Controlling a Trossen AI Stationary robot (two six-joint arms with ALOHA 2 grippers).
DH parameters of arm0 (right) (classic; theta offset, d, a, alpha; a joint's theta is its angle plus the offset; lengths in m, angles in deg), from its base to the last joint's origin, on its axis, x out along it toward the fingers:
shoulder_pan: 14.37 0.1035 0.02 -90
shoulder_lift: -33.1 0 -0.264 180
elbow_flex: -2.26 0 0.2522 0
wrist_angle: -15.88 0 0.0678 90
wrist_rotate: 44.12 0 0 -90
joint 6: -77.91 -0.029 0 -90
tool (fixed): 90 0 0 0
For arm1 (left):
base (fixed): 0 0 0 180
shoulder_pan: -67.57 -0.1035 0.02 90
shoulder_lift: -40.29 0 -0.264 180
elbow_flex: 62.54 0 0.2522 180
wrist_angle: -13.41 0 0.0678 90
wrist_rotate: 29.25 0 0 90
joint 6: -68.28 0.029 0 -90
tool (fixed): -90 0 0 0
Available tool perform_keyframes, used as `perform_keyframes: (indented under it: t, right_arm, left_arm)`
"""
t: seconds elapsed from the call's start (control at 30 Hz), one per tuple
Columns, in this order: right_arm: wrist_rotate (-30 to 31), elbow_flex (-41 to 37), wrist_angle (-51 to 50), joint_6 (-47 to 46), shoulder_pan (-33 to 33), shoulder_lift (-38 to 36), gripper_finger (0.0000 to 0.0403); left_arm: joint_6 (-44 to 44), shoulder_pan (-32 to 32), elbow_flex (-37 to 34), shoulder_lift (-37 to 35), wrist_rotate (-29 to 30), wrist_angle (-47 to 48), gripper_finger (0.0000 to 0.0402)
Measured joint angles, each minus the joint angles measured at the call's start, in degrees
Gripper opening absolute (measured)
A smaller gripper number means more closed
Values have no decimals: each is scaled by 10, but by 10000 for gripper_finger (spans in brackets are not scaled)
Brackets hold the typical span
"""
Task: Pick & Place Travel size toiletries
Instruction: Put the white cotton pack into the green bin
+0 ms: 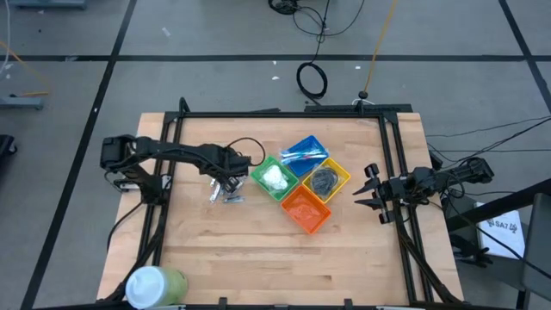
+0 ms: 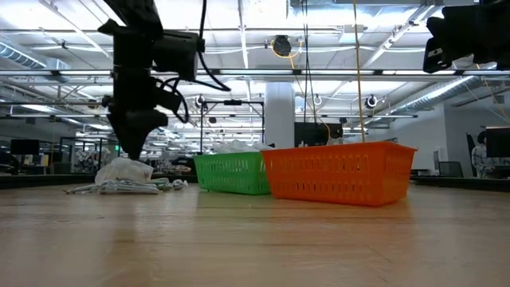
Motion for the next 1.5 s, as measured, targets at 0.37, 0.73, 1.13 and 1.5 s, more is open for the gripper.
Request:
perform_keyframes:
  t: [0.37, 0.73, 1.13, 1.5]
  right_arm:
    - [0, 0, 0, 0, 0, 0, 91]
    - [0, 0, 0, 0, 0, 0, 91]
    - [0, 0, 0, 0, 0, 0, 91]
    - [0, 0, 0, 0, 0, 0, 91]
  left_arm:
    - [15, -11, 0, 44, 41, 17, 175]
    - [22, -27, 0, 52, 30, 15, 158]
    - [18, -29, 0, 50, 42, 4, 8]
    - [-14, 28, 67, -8, 87, 7, 1]
